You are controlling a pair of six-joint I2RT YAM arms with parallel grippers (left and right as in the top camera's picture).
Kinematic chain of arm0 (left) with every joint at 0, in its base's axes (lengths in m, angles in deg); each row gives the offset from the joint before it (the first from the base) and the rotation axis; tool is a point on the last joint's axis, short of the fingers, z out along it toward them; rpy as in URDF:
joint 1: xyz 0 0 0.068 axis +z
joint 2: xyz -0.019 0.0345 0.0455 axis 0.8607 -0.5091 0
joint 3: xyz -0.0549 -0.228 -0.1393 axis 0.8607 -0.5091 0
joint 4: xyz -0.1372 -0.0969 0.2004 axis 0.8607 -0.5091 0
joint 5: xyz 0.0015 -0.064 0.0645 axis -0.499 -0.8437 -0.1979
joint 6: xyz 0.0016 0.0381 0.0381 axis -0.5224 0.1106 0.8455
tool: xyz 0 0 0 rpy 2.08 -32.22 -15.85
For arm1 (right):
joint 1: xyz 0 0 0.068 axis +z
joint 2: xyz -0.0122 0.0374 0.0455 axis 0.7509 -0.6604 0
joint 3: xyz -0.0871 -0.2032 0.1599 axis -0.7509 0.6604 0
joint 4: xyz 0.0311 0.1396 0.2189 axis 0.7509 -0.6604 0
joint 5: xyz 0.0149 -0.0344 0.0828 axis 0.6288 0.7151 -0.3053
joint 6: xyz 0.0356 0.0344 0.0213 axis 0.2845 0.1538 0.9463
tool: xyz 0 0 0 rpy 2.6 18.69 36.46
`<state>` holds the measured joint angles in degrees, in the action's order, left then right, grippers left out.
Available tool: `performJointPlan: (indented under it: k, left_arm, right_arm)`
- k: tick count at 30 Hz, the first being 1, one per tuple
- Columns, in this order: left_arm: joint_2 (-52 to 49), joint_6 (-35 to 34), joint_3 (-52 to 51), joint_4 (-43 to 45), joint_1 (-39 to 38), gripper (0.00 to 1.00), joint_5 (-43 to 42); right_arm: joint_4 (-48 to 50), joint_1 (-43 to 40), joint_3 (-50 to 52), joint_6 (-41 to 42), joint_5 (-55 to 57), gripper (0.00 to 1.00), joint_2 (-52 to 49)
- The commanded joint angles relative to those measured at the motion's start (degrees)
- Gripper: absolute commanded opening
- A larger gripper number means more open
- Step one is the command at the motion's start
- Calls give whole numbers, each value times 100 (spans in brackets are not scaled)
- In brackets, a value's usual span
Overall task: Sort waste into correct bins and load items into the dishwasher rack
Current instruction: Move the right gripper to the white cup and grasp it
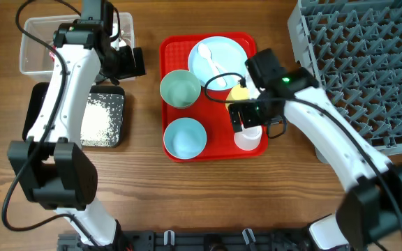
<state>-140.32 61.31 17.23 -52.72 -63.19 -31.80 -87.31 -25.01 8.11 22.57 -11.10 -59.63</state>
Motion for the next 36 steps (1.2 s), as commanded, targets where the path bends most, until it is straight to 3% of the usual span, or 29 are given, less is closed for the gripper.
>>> performJointPlan:
  k: [1, 10, 16, 22, 25, 27, 36]
  left_arm:
    - [-219, -74, -61, -35, 50, 100, -44]
    - [-310, -74, -61, -42, 50, 100, -46]
    - [-310, -74, -61, -26, 50, 100, -48]
    - [-310, -74, -61, -9, 50, 100, -46]
    - [-310, -74, -61, -4, 50, 100, -46]
    - [-310, -74, -61, -4, 50, 100, -48]
    - [-310, -74, -61, -4, 50, 100, -46]
  right_arm:
    - [-96, 15, -83, 269, 356, 100, -455]
    - [-107, 17, -76, 273, 295, 99, -962]
    - [299, 17, 238, 260, 179, 85, -962]
    - [551, 17, 673, 278, 186, 81, -962]
    - [579, 17, 673, 273, 188, 73, -962]
    - [614, 17, 673, 273, 188, 56, -962]
    - [369, -2, 494, 256, 190, 47, -960]
